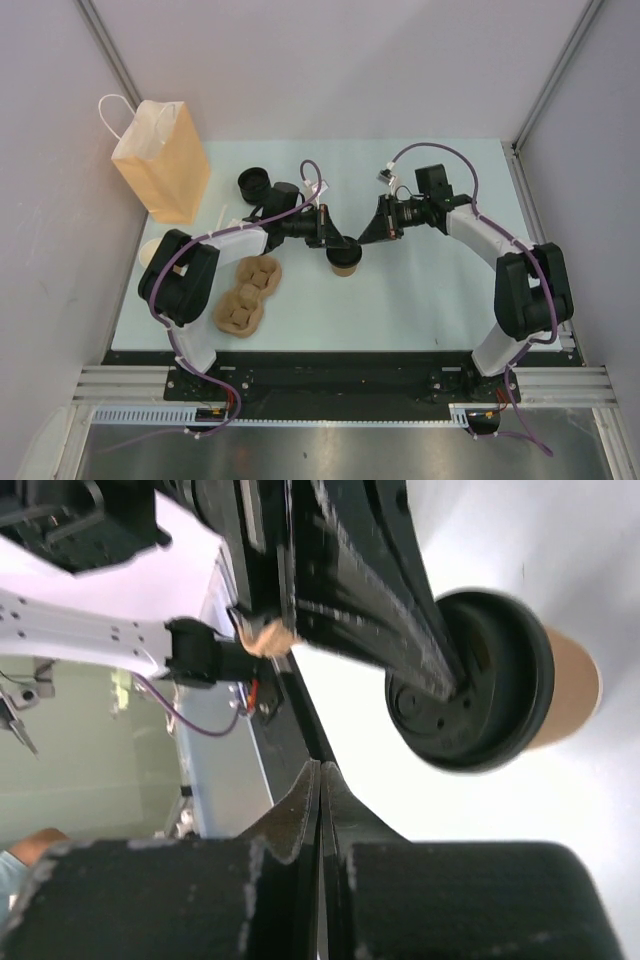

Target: Pack the takeout coffee

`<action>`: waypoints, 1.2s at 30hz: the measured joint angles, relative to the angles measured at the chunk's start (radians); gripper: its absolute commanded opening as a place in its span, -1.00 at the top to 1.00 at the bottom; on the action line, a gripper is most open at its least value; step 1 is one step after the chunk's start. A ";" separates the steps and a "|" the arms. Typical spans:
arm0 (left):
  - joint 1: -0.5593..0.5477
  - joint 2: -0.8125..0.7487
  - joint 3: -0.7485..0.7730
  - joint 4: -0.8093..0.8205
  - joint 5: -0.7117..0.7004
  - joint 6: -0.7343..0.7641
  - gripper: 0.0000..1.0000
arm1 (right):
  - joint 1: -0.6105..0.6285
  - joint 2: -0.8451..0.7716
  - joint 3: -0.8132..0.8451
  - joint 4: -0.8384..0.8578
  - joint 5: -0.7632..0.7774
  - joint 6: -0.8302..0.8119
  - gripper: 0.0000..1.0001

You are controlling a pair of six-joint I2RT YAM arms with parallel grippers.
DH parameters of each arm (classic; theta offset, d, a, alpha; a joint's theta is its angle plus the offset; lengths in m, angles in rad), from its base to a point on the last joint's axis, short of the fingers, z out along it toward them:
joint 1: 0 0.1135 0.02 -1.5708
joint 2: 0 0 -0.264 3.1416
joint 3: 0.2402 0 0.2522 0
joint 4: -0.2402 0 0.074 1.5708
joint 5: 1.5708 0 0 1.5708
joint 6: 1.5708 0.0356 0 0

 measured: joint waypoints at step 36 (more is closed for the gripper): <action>0.063 -0.330 0.055 -0.254 0.002 0.313 -0.99 | -0.001 -0.046 0.135 -0.112 0.078 -0.090 -0.39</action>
